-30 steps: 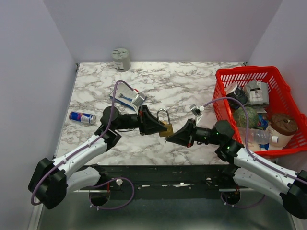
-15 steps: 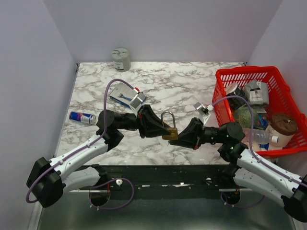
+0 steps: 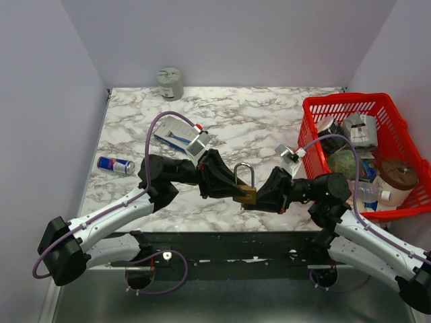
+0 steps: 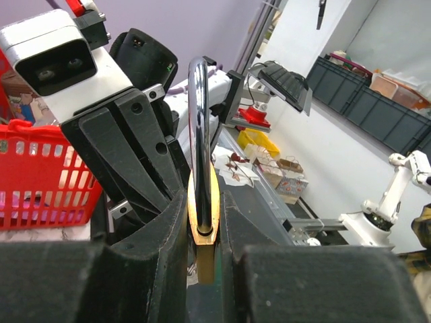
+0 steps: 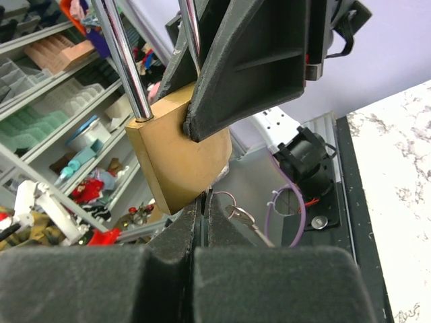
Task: Unlock with the key
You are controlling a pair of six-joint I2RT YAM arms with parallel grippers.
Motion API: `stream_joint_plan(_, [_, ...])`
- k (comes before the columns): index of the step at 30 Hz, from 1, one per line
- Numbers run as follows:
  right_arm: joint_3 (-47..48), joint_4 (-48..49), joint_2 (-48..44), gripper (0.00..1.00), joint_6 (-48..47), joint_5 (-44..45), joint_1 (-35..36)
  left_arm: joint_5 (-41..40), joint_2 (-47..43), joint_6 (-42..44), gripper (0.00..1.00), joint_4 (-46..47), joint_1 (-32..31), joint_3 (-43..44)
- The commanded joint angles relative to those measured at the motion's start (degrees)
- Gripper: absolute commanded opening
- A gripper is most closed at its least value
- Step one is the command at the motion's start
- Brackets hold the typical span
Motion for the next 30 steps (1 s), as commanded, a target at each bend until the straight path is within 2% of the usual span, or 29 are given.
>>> stream_joint_plan(1, [5.8, 11.7, -0.3, 0.01, 2.4, 11.6, -1.4, 11.8, 2.4, 1.3, 0.0, -4.9, -5.3, -1.0])
stream_joint_plan(12, [5.8, 11.4, -0.9, 0.01, 0.4, 11.8, -1.4, 9.7, 4.0, 1.1, 0.0, -3.0, -8.2, -0.4])
stream_joint_plan(15, [6.6, 2.5, -2.5, 0.01, -5.9, 14.3, -1.4, 5.6, 2.6, 5.2, 0.0, -7.0, -7.1, -0.8])
stream_joint_plan(18, [7.1, -7.9, -4.9, 0.01, -12.3, 18.0, -1.4, -1.1, -0.4, 10.4, 0.0, -18.0, -4.6, -0.1])
stream_joint_plan(19, [7.4, -13.0, -5.4, 0.04, -13.7, 19.0, -1.4, -2.7, -1.8, 12.4, 0.0, -21.8, -2.8, -0.1])
stream_joint_plan(21, [7.5, -16.8, -6.5, 0.11, -16.8, 21.1, -1.4, -4.3, -2.6, 12.2, 0.0, -23.8, -0.4, -0.6])
stream_joint_plan(22, [7.3, -19.7, -6.8, 0.22, -17.5, 21.6, -1.4, -5.1, -3.1, 11.3, 0.0, -24.9, 0.8, -0.7])
stream_joint_plan(26, [6.3, -24.9, -8.6, 0.27, -19.8, 24.3, -1.3, -4.1, -3.2, 10.8, 0.0, -26.8, 6.2, -1.6])
stream_joint_plan(30, [6.0, -27.7, -9.7, 0.44, -21.4, 25.1, -1.4, -3.4, -2.7, 11.8, 0.0, -27.6, 7.8, -1.5])
